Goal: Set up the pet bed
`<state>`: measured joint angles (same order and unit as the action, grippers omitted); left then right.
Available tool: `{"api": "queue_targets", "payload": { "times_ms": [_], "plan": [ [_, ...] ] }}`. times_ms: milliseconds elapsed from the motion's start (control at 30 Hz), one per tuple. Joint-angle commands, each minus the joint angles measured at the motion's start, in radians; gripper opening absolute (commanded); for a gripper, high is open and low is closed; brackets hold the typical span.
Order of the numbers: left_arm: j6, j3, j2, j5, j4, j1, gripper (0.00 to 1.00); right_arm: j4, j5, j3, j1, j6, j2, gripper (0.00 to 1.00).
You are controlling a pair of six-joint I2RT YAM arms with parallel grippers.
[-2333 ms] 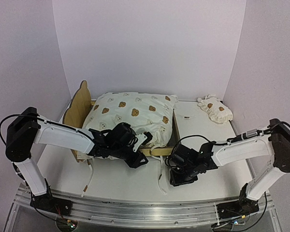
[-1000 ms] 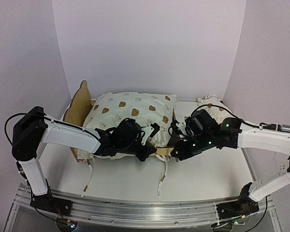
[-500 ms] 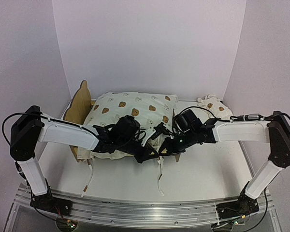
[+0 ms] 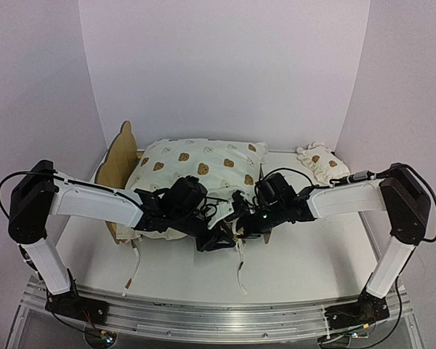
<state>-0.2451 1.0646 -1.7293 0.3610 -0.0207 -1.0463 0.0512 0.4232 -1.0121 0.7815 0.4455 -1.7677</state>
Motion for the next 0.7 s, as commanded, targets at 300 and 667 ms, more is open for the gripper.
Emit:
{"api": "queue_targets", "payload": {
  "times_ms": [300, 667],
  "plan": [
    [-0.457, -0.249, 0.108, -0.293, 0.335, 0.018, 0.32, -0.036, 0.060, -0.014, 0.004, 0.018, -0.031, 0.00],
    [-0.710, -0.345, 0.041, -0.186, 0.682, 0.037, 0.35, -0.037, 0.166, -0.035, 0.004, 0.004, -0.028, 0.00]
  ]
}}
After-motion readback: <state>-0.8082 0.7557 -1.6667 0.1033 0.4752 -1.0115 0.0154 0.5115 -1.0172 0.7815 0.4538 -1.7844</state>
